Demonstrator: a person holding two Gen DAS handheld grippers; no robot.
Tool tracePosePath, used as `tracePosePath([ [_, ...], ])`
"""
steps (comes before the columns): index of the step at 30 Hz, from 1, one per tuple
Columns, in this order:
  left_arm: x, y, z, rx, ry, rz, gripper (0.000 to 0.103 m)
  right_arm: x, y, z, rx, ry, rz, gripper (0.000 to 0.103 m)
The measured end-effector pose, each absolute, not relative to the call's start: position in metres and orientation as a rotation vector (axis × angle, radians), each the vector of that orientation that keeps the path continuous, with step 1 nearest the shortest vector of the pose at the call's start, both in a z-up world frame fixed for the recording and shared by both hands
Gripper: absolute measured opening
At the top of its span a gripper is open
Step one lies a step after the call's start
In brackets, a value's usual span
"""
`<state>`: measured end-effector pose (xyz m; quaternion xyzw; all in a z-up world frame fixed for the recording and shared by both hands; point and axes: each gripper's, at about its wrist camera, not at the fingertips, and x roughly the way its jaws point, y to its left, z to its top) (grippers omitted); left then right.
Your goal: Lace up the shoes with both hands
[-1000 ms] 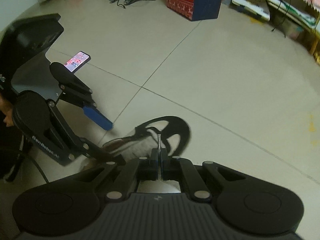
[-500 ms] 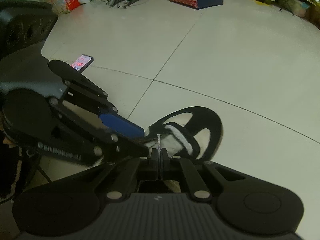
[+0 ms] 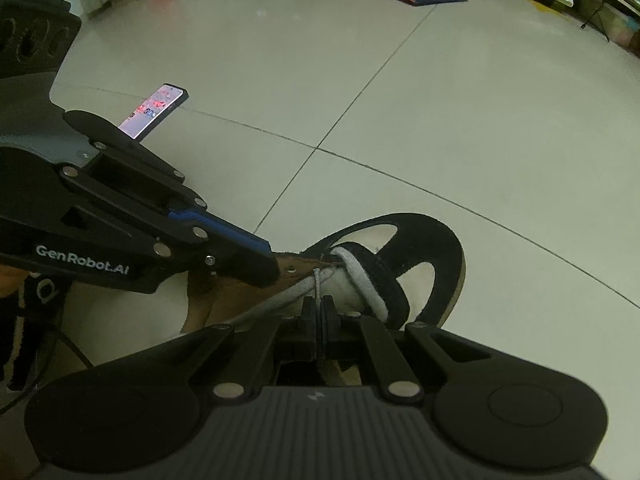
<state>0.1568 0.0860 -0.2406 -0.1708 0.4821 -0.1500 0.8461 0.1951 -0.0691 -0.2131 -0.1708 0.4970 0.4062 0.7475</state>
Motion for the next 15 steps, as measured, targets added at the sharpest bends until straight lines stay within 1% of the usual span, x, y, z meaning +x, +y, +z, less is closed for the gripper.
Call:
tracePosePath([
  [15, 0.1618, 0.085, -0.2468, -0.364, 1.023, -0.333, 0.007, 0.1956, -0.0608, -0.2178, -0.432, 1.089, 0.903, 0.003],
])
